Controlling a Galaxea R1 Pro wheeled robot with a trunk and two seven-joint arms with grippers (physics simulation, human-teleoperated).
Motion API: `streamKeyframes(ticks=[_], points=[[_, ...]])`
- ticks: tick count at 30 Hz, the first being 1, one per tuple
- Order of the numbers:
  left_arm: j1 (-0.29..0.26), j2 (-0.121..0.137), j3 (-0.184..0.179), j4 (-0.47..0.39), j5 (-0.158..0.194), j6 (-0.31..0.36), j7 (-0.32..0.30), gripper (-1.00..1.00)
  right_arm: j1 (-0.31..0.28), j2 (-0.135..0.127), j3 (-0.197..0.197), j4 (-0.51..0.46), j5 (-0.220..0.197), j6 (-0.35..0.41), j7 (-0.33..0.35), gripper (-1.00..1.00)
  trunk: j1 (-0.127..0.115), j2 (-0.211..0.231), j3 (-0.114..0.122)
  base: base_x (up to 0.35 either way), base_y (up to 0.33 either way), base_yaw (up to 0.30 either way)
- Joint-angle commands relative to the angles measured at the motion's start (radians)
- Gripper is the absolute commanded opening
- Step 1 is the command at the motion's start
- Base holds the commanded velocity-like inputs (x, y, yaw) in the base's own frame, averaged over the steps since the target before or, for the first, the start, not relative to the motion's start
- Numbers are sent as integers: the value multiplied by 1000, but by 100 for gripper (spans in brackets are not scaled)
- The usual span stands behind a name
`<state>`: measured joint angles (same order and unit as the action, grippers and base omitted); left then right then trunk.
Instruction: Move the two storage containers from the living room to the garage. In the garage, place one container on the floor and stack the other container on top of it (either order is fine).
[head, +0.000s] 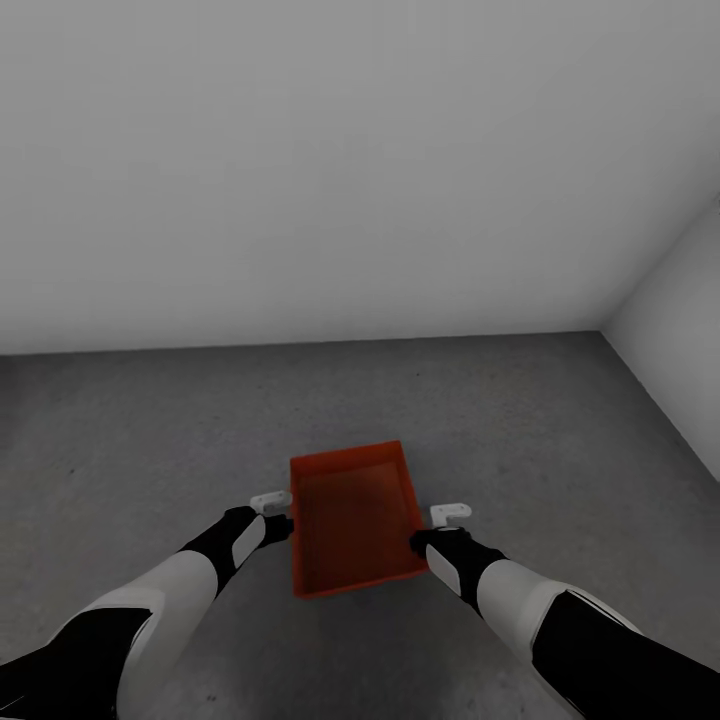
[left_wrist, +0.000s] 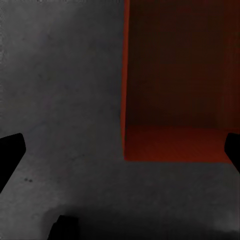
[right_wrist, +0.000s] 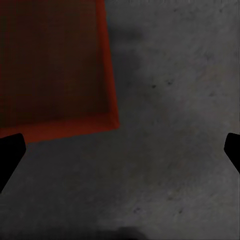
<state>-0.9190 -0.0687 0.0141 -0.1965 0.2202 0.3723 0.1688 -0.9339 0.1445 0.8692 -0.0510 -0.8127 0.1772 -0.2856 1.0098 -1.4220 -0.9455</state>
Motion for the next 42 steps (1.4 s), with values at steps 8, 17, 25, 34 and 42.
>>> streamKeyframes(ticks=[8,17,25,34,42], points=[[0,0,1,-2,9,5,6,100,0,2,9,-2,-8,-10,-6,100,-31,56,35,0,0,0],[0,0,1,-2,9,5,6,100,0,2,8,-1,-8,-16,-6,100,-65,119,78,0,0,0],[0,0,1,-2,9,4,6,100,0,3,9,-1,-7,-18,-6,100,-96,175,115,0,0,0],[0,0,1,-2,8,4,8,100,0,3,8,-1,-7,-19,-6,100,-130,238,158,0,0,0],[0,0,1,-2,9,4,8,100,0,3,8,-1,-6,-19,-6,100,-161,294,195,0,0,0]])
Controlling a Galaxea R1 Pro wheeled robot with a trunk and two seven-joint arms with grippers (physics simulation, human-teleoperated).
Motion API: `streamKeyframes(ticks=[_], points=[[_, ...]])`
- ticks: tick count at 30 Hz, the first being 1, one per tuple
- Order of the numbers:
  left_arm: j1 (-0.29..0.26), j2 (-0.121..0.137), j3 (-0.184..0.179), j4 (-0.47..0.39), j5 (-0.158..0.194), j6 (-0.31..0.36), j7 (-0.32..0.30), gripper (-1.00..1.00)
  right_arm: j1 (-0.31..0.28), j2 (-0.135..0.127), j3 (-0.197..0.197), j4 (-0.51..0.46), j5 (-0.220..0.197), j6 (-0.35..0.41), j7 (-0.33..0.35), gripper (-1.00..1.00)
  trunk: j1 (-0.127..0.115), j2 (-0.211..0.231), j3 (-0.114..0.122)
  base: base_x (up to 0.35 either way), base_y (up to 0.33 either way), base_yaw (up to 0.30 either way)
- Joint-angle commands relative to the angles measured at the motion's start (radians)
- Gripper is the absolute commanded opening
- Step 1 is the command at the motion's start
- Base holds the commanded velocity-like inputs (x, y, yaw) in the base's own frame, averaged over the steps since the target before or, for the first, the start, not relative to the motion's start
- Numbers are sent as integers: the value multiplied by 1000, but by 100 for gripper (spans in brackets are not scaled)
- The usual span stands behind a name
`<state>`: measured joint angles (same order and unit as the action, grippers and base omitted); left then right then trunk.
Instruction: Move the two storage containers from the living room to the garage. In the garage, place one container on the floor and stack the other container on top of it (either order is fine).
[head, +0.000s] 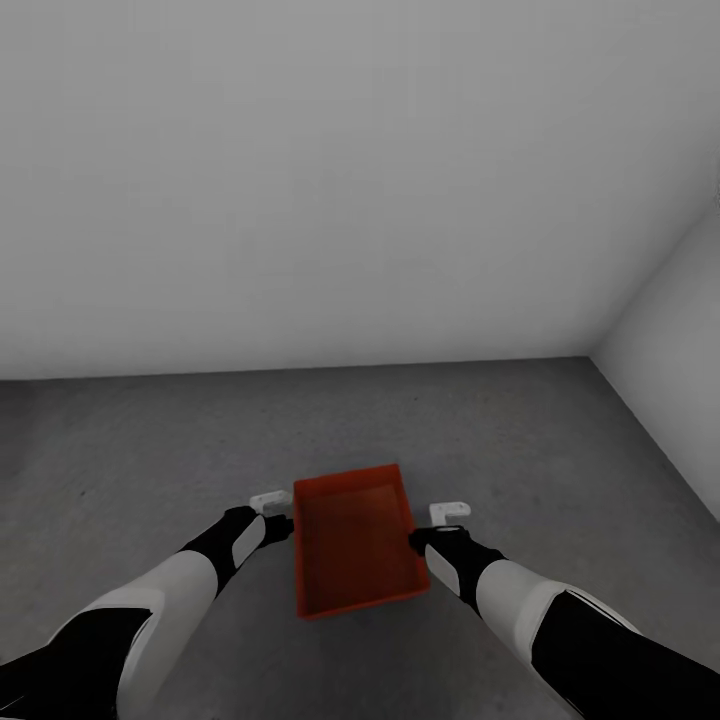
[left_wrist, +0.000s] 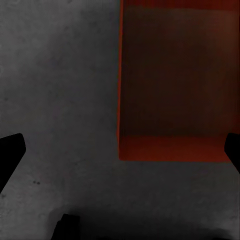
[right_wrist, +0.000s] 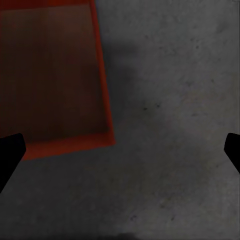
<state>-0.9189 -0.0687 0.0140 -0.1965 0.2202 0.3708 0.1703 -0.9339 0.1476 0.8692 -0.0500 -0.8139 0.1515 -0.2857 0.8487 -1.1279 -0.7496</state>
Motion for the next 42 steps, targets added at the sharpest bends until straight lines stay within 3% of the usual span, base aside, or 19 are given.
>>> streamKeyframes(ticks=[1,42], points=[[0,0,1,-2,9,5,6,100,0,0,8,-2,-5,7,-6,100,-4,7,4,0,0,0],[0,-1,1,-2,9,5,9,100,0,0,9,-2,-4,7,-6,100,-161,294,197,0,0,0]])
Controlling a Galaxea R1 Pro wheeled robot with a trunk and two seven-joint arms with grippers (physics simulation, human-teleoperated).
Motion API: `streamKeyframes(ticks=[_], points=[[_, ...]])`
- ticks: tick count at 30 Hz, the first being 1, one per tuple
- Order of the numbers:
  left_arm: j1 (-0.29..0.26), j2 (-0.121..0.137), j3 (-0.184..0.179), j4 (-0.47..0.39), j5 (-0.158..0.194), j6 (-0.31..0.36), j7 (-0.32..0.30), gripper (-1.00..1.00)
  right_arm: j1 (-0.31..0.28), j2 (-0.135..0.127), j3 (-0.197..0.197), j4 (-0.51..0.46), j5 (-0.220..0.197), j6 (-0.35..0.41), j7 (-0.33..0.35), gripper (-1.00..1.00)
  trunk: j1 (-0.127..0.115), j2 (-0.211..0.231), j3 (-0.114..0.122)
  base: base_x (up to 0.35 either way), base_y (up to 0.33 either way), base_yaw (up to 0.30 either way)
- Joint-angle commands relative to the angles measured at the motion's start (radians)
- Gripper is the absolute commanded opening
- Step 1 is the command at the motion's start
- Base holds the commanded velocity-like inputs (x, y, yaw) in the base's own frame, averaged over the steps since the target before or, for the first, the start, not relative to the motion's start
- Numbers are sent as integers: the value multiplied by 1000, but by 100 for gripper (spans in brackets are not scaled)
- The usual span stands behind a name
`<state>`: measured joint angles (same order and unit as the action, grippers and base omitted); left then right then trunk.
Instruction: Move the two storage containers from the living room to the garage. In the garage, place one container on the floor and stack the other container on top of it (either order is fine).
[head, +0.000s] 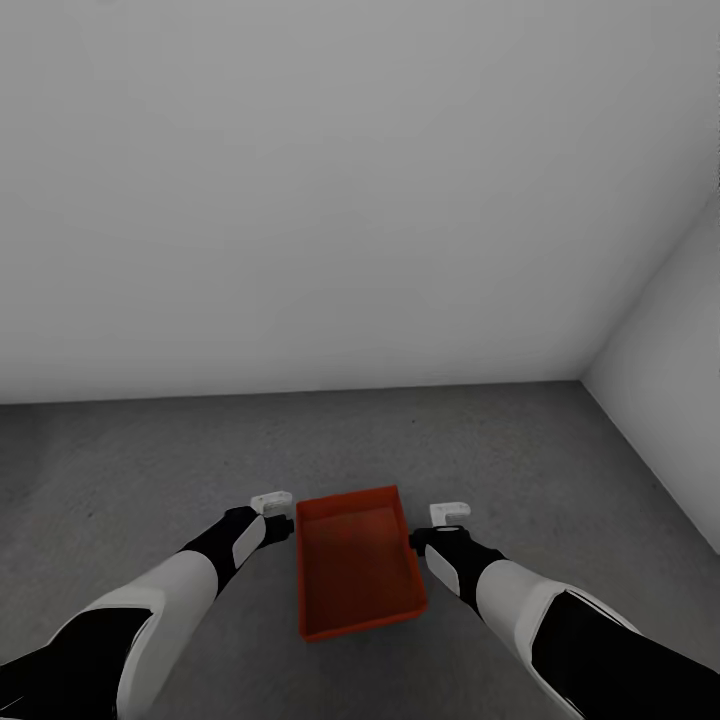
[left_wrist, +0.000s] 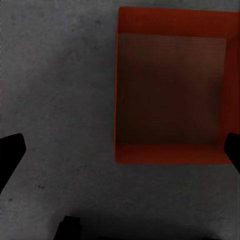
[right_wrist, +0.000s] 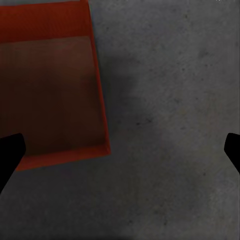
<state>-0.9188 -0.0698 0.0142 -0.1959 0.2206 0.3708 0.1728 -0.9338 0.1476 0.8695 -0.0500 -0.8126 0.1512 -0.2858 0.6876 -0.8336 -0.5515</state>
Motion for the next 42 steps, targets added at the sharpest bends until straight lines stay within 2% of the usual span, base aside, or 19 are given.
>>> streamKeyframes(ticks=[1,39,42], points=[[0,0,1,-2,9,5,6,100,0,0,8,-2,-5,7,-6,100,-4,7,4,0,0,0],[0,-1,1,-2,9,4,5,100,0,0,9,-2,-5,7,-6,100,-149,273,183,0,0,0],[0,-2,1,-2,9,4,5,100,0,0,8,-2,-5,7,-6,100,-149,273,188,0,0,0]])
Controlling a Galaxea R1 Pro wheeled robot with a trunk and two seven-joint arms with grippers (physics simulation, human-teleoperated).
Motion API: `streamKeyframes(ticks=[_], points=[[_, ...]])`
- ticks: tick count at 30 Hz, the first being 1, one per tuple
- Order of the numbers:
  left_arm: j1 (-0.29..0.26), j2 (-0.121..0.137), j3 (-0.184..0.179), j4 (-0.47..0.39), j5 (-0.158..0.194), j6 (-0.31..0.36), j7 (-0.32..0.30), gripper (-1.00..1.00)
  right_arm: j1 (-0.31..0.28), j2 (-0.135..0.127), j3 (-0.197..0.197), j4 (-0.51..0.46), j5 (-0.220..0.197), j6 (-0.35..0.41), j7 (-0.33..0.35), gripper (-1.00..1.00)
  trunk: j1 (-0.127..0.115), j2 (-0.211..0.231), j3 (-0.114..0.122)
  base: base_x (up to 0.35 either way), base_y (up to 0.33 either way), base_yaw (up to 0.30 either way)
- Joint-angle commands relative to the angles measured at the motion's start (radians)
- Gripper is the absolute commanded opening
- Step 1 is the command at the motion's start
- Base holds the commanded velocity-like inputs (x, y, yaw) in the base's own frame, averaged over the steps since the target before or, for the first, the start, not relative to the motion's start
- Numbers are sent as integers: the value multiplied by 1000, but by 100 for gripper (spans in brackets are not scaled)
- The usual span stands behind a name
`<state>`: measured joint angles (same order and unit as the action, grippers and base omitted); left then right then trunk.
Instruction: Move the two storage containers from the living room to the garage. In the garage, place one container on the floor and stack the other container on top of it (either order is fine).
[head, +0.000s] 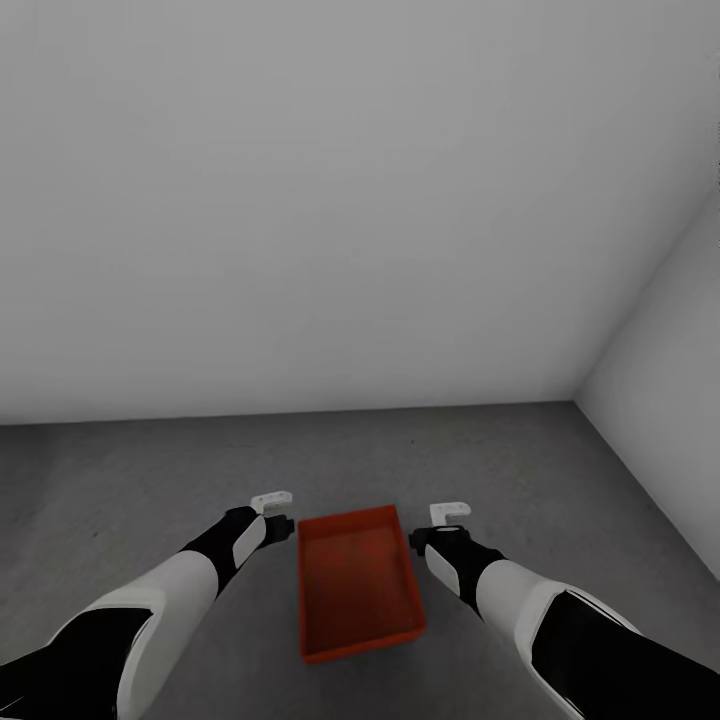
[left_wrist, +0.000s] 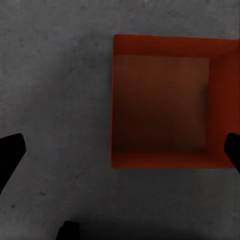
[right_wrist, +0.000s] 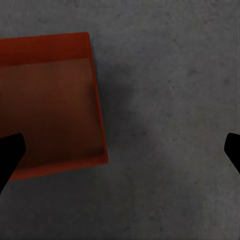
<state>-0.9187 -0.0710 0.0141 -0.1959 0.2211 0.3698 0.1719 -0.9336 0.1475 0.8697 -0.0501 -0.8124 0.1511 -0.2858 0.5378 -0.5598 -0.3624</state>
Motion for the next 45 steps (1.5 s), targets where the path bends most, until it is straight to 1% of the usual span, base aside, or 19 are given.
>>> streamKeyframes(ticks=[1,10,14,18,21,23,26,29,31,36,40,42,45], points=[[0,-1,1,-2,9,5,6,100,-1,0,8,-2,-5,7,-6,100,0,-1,0,0,0,0],[0,2,0,0,9,7,3,100,-1,-2,9,-1,-5,6,-4,100,0,-1,5,0,0,0],[0,3,-1,5,12,11,1,100,-5,-8,8,0,-4,5,3,100,0,-1,6,0,0,0],[0,2,0,25,17,5,-2,100,-8,-14,8,4,-4,6,8,100,0,-1,6,0,0,0],[0,2,0,63,19,1,-3,100,-7,-14,9,6,-3,6,9,100,0,-1,6,0,0,0],[0,2,0,94,19,-2,-5,100,6,-13,9,7,-3,5,9,100,0,-1,6,0,0,0],[0,3,1,151,20,-5,-7,100,56,-14,8,7,-4,4,8,100,0,-1,6,0,0,0],[5,5,1,179,21,-6,-7,100,105,-15,8,7,-4,-4,7,100,0,-1,6,0,0,0],[7,6,1,183,20,-7,-8,100,121,-15,8,7,-4,-15,7,100,0,-1,6,0,0,0],[11,6,1,190,17,-9,-8,100,184,-16,8,7,-4,-67,8,100,0,-1,6,0,0,0],[12,7,1,191,17,-10,-8,100,214,-16,8,8,-4,-77,8,100,0,-1,6,0,0,0],[14,7,1,191,17,-22,-8,100,226,-16,8,8,-4,-79,8,100,0,-1,6,0,0,0],[27,7,1,192,18,-64,-8,100,253,-15,9,9,-4,-80,8,100,0,-1,6,0,0,0]])
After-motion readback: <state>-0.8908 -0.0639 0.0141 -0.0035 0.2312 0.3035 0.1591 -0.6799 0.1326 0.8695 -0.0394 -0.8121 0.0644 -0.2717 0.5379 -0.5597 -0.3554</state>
